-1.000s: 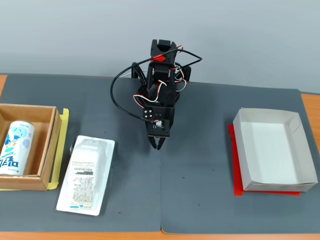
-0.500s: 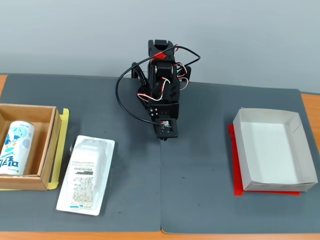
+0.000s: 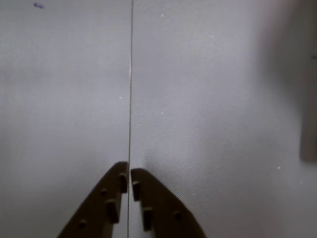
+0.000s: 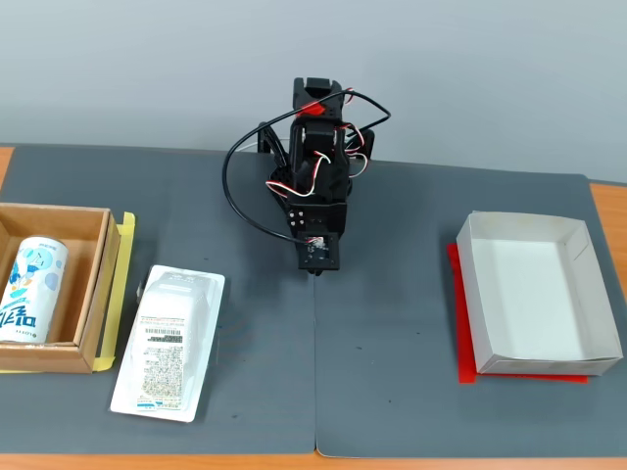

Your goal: Pick the can and put it in the brown box

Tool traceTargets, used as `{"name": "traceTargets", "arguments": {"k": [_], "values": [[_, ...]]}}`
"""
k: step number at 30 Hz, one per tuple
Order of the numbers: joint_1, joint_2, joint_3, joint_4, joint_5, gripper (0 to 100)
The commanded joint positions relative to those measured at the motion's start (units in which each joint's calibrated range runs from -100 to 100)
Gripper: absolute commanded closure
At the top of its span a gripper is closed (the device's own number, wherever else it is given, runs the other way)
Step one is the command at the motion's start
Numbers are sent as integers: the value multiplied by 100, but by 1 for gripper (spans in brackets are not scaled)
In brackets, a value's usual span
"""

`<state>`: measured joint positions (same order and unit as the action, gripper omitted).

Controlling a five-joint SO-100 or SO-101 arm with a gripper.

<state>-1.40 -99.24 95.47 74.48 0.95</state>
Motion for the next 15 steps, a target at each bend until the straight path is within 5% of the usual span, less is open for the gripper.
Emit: {"name": "traceTargets", "arguments": {"k": [1,15], "values": [[19,-76,-307,19,14,99],[-30,-42,-316,-59,25,99]]}}
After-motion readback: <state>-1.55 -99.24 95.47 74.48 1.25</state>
